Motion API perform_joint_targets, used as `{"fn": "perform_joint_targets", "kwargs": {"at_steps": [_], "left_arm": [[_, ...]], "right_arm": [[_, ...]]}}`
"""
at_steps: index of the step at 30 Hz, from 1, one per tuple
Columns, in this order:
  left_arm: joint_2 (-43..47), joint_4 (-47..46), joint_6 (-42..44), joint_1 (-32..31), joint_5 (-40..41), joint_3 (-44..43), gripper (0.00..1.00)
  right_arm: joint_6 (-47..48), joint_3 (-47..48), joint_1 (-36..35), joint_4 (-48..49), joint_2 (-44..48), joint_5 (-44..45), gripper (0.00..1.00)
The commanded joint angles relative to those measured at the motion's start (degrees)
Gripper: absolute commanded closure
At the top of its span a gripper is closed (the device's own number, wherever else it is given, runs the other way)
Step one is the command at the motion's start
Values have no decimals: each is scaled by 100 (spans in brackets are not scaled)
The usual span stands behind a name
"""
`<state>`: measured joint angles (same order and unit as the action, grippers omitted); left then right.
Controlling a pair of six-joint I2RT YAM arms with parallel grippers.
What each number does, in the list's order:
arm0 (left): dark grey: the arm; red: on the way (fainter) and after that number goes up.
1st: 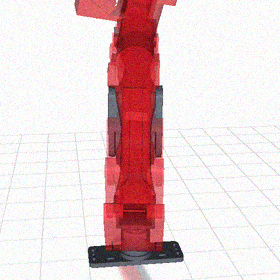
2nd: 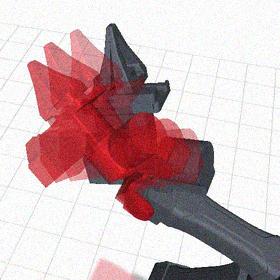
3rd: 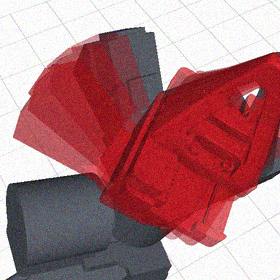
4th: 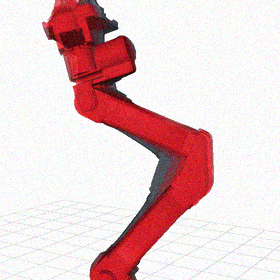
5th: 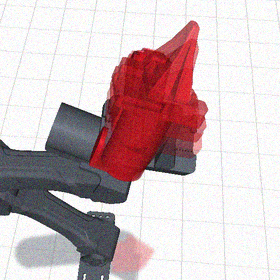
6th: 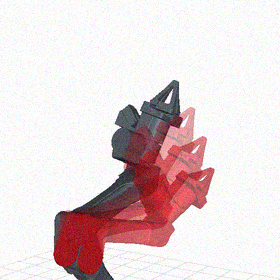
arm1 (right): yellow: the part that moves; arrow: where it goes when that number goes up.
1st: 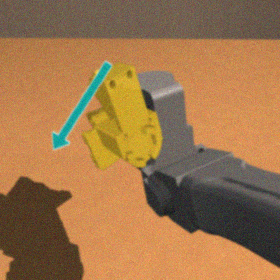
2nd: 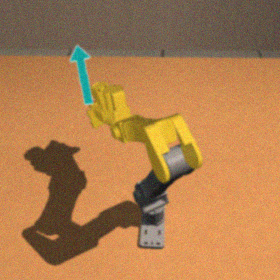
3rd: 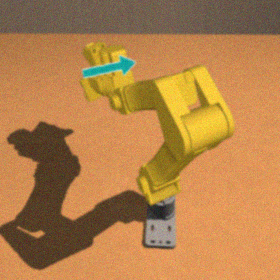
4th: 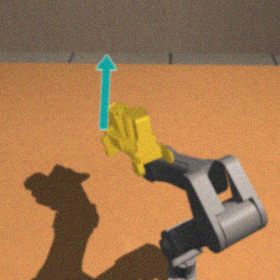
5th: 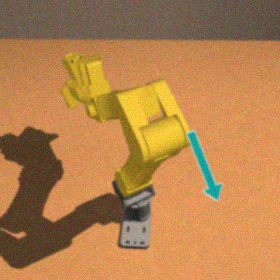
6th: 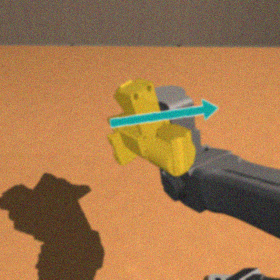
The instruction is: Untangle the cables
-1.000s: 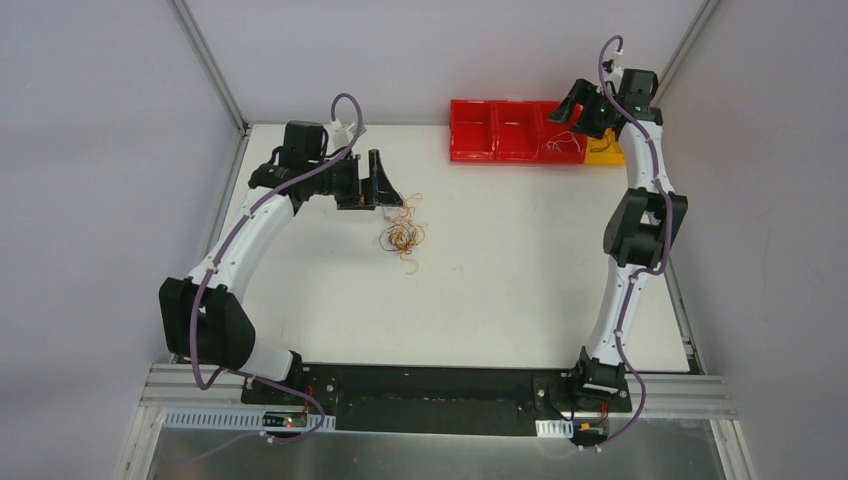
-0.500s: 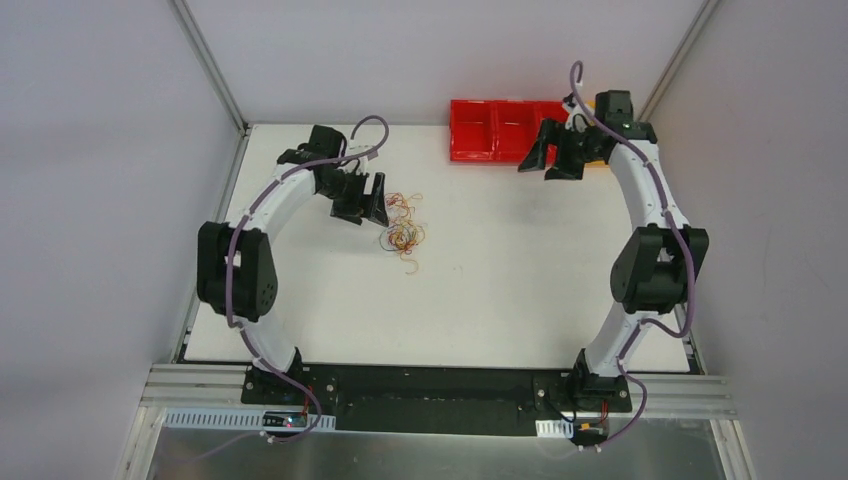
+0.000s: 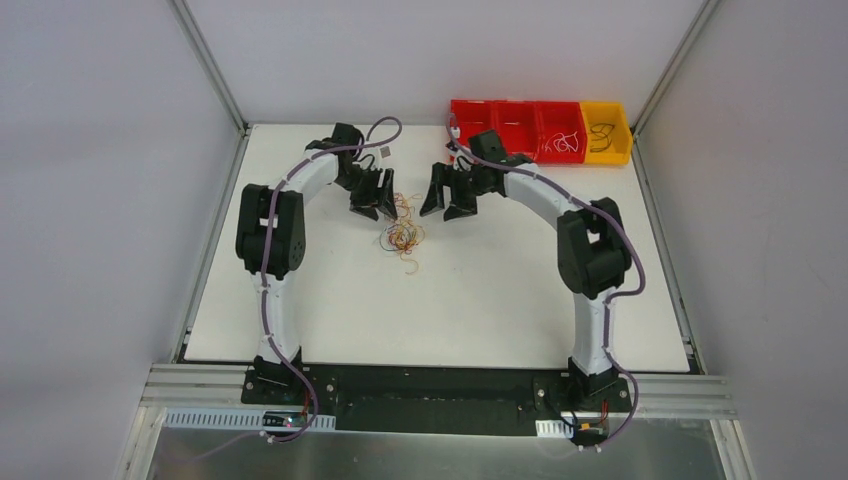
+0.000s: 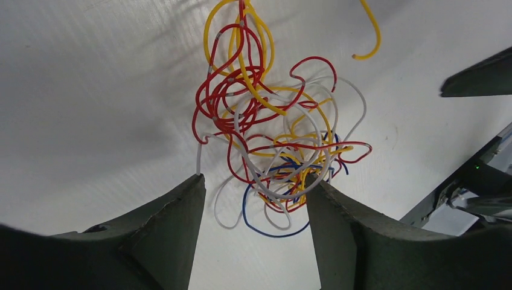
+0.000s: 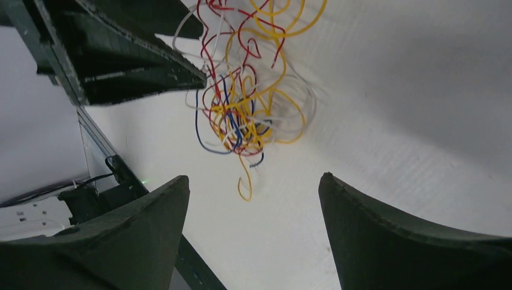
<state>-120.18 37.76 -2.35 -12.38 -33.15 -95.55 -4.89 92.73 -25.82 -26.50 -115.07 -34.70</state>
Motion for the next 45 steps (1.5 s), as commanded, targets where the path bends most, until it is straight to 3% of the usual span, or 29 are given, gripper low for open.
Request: {"fn": "perform_joint_targets", "kwargs": {"at_steps": [1, 5, 8, 12, 14, 15, 22, 31, 37, 45], "left_arm": [[-294, -165, -428, -29, -523, -138, 41], [-368, -470, -758, 26, -763, 77, 56], [-300, -643, -922, 51, -866, 258, 76], [55, -806, -1049, 97, -1000, 595, 100], [331, -822, -1073, 154, -1079, 773, 100], [481, -838, -1089, 204, -1127, 895, 100], [1657, -840, -964, 815, -1041, 1730, 100], [2424, -518, -512, 1669, -854, 2196, 100], [2724, -217, -166, 2094, -725, 2127, 100], [2866, 357, 138, 3162, -597, 1553, 100]], "right_arm": [[-954, 490, -307, 1125, -714, 212, 19], [-1240, 778, -538, 1433, -1197, 390, 24], [-1336, 795, -619, 1597, -1359, 665, 36], [-1277, 644, -613, 1460, -1284, 979, 73], [-1021, 455, -605, 1216, -1084, 1131, 94], [-831, 325, -591, 1108, -937, 1219, 100], [184, -878, -62, 266, 484, 2055, 100], [1463, -1550, 1171, -693, 1700, 2632, 100], [1993, -1490, 1668, -1329, 2225, 2201, 100], [2862, -1893, 2193, -1716, 2561, 2487, 100]]}}
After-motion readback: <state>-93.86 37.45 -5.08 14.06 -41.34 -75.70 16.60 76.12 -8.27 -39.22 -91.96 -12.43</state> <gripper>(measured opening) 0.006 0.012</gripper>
